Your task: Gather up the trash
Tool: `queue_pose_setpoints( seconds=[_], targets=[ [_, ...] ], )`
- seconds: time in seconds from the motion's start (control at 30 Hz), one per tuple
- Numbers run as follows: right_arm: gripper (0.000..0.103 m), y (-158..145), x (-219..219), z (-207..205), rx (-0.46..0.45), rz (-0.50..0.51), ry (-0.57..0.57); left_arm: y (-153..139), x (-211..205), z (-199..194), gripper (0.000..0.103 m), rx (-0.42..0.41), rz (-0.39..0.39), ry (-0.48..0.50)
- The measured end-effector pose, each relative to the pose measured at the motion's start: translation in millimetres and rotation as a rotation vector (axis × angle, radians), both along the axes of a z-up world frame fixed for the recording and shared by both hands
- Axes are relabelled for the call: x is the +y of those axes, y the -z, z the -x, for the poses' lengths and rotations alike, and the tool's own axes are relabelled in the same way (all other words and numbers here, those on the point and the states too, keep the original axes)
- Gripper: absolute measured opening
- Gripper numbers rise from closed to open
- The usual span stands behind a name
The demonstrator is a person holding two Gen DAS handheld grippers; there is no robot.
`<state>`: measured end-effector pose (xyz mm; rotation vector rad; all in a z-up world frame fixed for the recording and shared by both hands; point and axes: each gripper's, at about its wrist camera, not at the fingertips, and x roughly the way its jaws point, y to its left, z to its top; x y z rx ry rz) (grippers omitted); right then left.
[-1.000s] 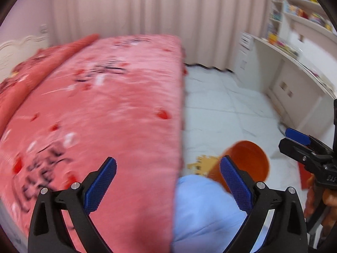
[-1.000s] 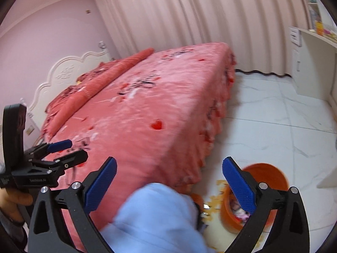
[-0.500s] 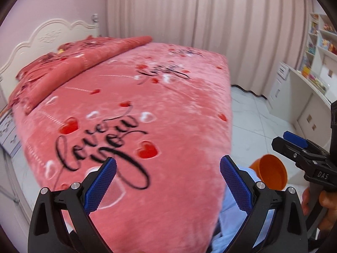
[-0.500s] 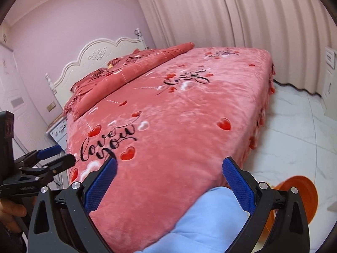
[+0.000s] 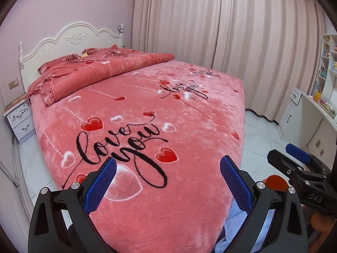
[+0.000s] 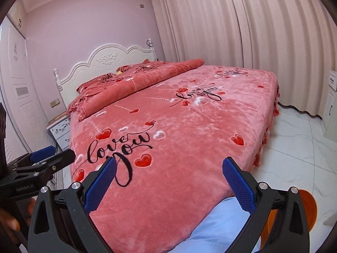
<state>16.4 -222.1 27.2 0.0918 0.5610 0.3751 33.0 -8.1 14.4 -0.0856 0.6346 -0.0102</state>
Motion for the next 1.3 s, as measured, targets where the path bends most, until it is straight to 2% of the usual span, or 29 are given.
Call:
queue_pose_setpoints(
  seconds=[0.37, 0.47, 1.3],
  targets=[
    [0.098, -1, 4, 3, -0.005, 0.012, -0.017, 2, 1, 2, 0.097, 0.012, 0.010, 0.023],
    [0.098, -1, 4, 2, 0.003, 0.008, -0.023, 1, 0, 1, 0.097, 0.012, -0.014, 0.016],
    [0.098, 6, 12, -1, 0.033, 0.009, -0.053, 3, 8, 0, 0.097, 0.029, -0.006, -0.009]
  ],
)
